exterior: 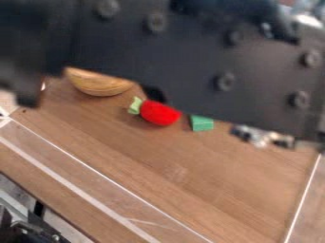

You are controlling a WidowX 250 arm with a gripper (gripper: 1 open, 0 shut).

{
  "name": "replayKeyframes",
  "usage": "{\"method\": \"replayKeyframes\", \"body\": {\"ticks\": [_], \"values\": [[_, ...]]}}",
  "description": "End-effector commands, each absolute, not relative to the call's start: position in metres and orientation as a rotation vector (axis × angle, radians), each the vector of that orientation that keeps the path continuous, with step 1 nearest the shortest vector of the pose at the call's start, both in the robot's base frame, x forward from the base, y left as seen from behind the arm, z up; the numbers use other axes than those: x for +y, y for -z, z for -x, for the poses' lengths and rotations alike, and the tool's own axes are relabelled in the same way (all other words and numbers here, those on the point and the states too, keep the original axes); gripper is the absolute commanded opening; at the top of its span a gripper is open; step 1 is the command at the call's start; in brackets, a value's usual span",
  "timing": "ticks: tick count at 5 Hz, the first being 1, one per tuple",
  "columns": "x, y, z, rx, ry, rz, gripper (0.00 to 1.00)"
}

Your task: Move the red object to the right side of the table

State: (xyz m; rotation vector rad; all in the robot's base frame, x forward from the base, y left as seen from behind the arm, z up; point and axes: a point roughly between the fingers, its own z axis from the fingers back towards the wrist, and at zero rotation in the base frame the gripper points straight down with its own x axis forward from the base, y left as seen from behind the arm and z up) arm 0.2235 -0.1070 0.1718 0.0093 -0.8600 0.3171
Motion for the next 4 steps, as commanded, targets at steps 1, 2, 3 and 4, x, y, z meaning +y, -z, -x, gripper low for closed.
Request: {"method": "replayKeyframes", "body": {"ticks": [1, 2, 3, 4], "values": [[-0.0928, -0.1778, -0.2258, -0.894, -0.283, 0.006, 1.00], [-0.0869, -0.1801, -0.2268, -0.904, -0.241, 0.000, 1.00], [-0.0896, -0.1798, -0.2294, -0.915, -0.207, -0.005, 0.00], [-0.0946, -0.1796, -0.2314, -0.928, -0.174, -0.016, 1.00]]}}
